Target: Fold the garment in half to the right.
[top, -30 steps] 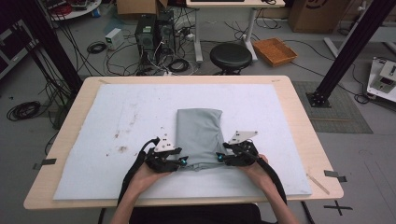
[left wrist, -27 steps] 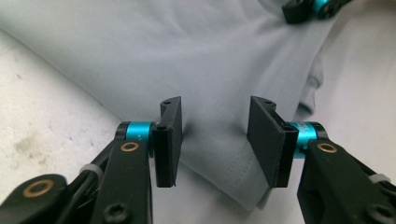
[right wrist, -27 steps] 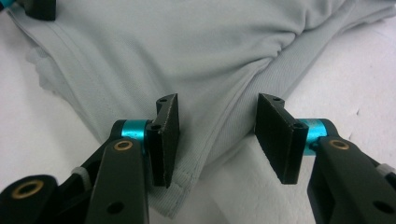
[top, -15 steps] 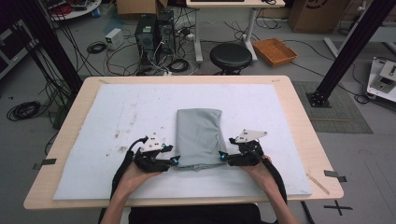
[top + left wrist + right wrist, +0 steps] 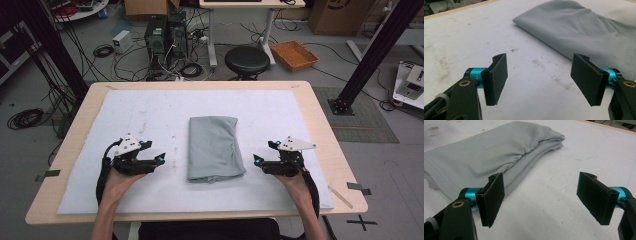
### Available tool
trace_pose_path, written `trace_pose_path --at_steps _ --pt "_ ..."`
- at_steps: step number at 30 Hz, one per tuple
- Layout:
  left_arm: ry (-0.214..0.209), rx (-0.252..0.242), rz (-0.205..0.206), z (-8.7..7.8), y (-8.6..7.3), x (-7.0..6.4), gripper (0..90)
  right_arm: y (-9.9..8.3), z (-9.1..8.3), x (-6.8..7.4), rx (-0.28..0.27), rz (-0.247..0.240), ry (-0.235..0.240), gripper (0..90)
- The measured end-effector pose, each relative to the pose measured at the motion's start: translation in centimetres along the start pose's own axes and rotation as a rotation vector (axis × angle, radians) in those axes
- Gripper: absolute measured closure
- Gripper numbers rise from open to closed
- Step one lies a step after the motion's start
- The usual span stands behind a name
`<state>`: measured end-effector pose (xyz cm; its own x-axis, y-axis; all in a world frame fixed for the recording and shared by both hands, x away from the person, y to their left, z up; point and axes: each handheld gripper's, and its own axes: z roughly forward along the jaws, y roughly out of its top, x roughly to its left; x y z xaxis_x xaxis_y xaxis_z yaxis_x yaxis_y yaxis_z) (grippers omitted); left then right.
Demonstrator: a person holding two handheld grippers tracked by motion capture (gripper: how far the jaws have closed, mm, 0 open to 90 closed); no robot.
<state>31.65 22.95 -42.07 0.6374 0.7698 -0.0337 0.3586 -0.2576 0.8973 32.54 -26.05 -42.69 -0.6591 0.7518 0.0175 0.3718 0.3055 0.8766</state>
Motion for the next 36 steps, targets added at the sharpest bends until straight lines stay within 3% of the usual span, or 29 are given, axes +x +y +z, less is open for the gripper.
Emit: trace_pose_path --at_steps 7,13,24,36 --pt "0.050 -0.042 -0.057 -2.2 -1.3 2.2 29.8 -0.8 -0.9 -0.6 -0.022 0.036 -0.036 22.8" --pt "0.083 -0.062 -0.079 -3.3 -1.9 3.3 29.8 -1.3 -0.9 -0.6 -0.019 0.045 -0.038 22.8" --pt "0.078 -0.041 -0.085 -2.8 -2.5 3.5 29.8 -1.6 -1.2 -0.6 -0.027 0.054 -0.046 22.8" --pt "0.095 -0.036 -0.079 -2.9 -2.6 3.4 29.8 -2.2 -1.3 -1.3 -0.049 0.106 -0.034 22.8"
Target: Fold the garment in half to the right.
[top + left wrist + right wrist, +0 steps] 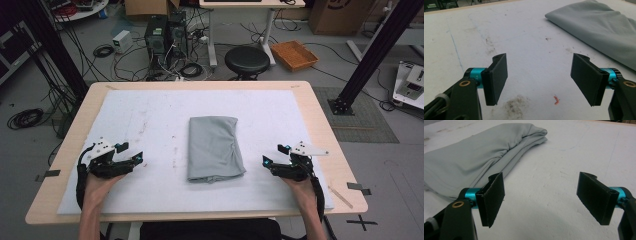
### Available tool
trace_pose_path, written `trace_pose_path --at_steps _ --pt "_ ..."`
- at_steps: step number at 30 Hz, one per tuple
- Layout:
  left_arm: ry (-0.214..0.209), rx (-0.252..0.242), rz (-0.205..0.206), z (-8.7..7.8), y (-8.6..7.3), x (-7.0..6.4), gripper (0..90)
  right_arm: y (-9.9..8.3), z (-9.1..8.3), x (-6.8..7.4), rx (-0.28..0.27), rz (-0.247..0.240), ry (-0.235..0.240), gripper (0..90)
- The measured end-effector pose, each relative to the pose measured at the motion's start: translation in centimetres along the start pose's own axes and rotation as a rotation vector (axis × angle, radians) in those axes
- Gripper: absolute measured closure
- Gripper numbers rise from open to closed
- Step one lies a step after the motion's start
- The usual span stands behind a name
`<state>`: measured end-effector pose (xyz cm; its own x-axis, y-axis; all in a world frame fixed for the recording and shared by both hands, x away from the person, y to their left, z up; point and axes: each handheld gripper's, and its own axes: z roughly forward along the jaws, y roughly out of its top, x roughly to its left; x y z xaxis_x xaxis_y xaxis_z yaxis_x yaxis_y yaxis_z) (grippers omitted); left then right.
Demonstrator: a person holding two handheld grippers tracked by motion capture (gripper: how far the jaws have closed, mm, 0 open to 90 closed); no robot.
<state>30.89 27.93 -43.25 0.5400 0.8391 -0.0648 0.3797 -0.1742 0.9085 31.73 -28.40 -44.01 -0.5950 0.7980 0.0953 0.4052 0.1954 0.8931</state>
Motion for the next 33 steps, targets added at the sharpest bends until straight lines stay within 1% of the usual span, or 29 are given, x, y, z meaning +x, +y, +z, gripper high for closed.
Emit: trace_pose_path --at_steps 2,4,7,16,19,24,26,33 --pt "0.009 0.000 -0.006 0.11 -0.04 -0.03 27.9 0.00 -0.04 -0.07 -0.005 0.000 -0.001 22.8" --pt "0.013 0.009 -0.002 0.13 -0.04 0.03 26.5 -0.03 -0.03 -0.09 -0.007 0.006 0.000 22.8" --pt "0.010 0.009 -0.004 0.16 -0.02 0.02 24.7 -0.09 0.00 -0.12 -0.005 0.010 0.000 22.8" --pt "0.008 0.015 -0.009 0.27 -0.05 -0.10 23.8 -0.10 0.15 -0.11 0.005 0.021 0.005 22.4" --pt "0.008 0.014 -0.010 0.27 -0.05 -0.12 23.7 -0.08 0.20 -0.05 0.009 0.018 0.006 22.1" --pt "0.012 0.026 -0.012 0.34 -0.06 -0.10 22.6 -0.04 0.21 -0.02 0.016 0.018 -0.001 21.7" --pt "0.012 0.029 -0.017 0.40 -0.07 -0.13 21.2 -0.02 0.21 0.01 0.014 0.016 0.001 21.7" --pt "0.015 0.032 -0.018 0.43 -0.07 -0.10 20.9 0.03 0.27 0.14 0.026 0.011 0.006 21.6"
